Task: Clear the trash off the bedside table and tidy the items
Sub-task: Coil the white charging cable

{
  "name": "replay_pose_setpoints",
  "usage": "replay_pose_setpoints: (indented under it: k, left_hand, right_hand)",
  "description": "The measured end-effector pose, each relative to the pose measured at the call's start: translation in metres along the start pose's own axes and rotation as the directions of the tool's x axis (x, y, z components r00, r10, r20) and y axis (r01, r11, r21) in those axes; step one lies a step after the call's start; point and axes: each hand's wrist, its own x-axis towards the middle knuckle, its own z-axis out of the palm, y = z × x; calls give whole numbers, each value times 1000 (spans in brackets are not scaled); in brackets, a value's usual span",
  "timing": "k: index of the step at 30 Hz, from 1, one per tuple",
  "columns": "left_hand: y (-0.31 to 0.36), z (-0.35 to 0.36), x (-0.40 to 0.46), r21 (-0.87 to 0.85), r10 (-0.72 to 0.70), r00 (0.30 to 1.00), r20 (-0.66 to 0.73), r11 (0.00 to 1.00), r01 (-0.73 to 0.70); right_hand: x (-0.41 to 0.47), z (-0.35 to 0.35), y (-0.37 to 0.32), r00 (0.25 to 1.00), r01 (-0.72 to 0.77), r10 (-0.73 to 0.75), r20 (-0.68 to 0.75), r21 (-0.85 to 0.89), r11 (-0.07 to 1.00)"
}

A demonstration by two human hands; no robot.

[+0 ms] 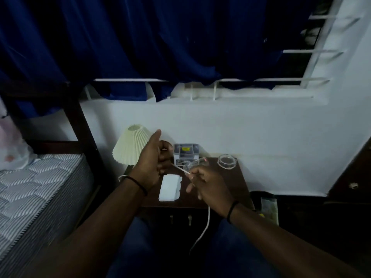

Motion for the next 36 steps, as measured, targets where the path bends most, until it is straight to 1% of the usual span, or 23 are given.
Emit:
replay_pose_setpoints:
  k: [2,3,5,7,9,11,12,14,17,20,22,24,26,28,30,32,33,35,36]
  left_hand:
    - [-7,3,3,-95,-28,999,14,995,30]
    - [-9,5,3,-109,-19,999,30,994,22]
    - [-10,9,-1,-87,16,996,85,996,-9]
    - [-4,15,-5,-29,37,986,160,999,-33]
    - [5,18,-9,-14,46,967,251,999,-44]
    - [13,15,-12,-15,47,942,333,999,-45]
    - [14,11,-14,1,47,936,350,999,-51]
    - [11,1,-18,48,58,948,314,996,-77]
    - [-2,-12,-22,62,99,981,169,992,-111]
    - [-16,-17,-24,93,47,995,90,994,-55]
    - [-23,-15,-25,177,10,995,96,984,-27]
    - [-27,-13,-28,309,-8,983,183,950,-50]
    - [-30,-9,-33,404,-70,940,335,912,-76]
    - [-32,-5,-37,414,-183,890,418,910,-7]
    - [-34,-3,-40,447,-306,836,456,891,83]
    - [-34,-3,-42,487,-432,751,500,857,168]
    - [-33,-4,-43,491,-474,705,527,847,203]
    - [-30,-7,-45,464,-519,626,583,844,268]
    - [-29,-8,-46,429,-520,589,618,852,302]
  right_hand:
    - [-1,3,2,1000,-1,1,8,3,1000]
    - [-1,3,2,1000,-1,1,8,10,1000]
    - [0,-1,2,1000,-7,7,4,1,1000]
    - [1,-7,2,1000,-17,16,-4,-19,1000]
    - [1,-11,2,1000,-17,17,-2,-12,1000]
    - [0,-14,0,1000,2,-2,26,-5,1000]
    - [-1,-14,-1,999,22,-21,45,-13,1000]
    - [-5,-15,-3,994,82,-78,82,-43,996]
    - [-11,-13,-6,981,163,-153,121,-71,984]
    - [-15,-10,-10,971,209,-191,142,-127,970]
    - [-19,-8,-13,962,257,-231,146,-202,945]
    - [-22,-8,-16,949,314,-290,124,-287,905]
    - [-25,-11,-20,927,372,-368,78,-334,866]
    - [-27,-14,-23,887,434,-462,20,-378,817]
    - [-27,-17,-24,865,444,-499,-51,-384,810]
    - [-25,-19,-24,866,433,-492,-89,-360,827]
    - [-23,-19,-22,853,449,-515,-88,-380,809]
    - [-19,-21,-19,810,500,-581,-77,-428,753]
    - [-17,-23,-18,795,520,-601,-79,-420,744]
